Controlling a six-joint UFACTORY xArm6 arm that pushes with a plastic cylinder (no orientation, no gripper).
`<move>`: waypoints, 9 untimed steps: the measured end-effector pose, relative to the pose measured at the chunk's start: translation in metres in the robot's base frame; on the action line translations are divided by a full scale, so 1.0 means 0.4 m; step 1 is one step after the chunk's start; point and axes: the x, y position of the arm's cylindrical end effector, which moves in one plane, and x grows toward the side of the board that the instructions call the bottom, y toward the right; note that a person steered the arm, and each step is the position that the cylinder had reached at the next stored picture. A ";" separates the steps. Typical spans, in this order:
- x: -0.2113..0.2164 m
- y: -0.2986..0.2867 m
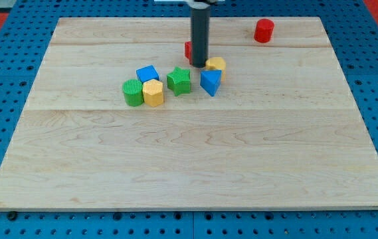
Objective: Push red star to red circle
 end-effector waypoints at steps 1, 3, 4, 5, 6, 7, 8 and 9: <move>-0.014 -0.006; -0.031 -0.165; -0.110 -0.157; -0.118 -0.068; -0.073 -0.038; -0.061 -0.012; -0.061 0.065; -0.061 0.170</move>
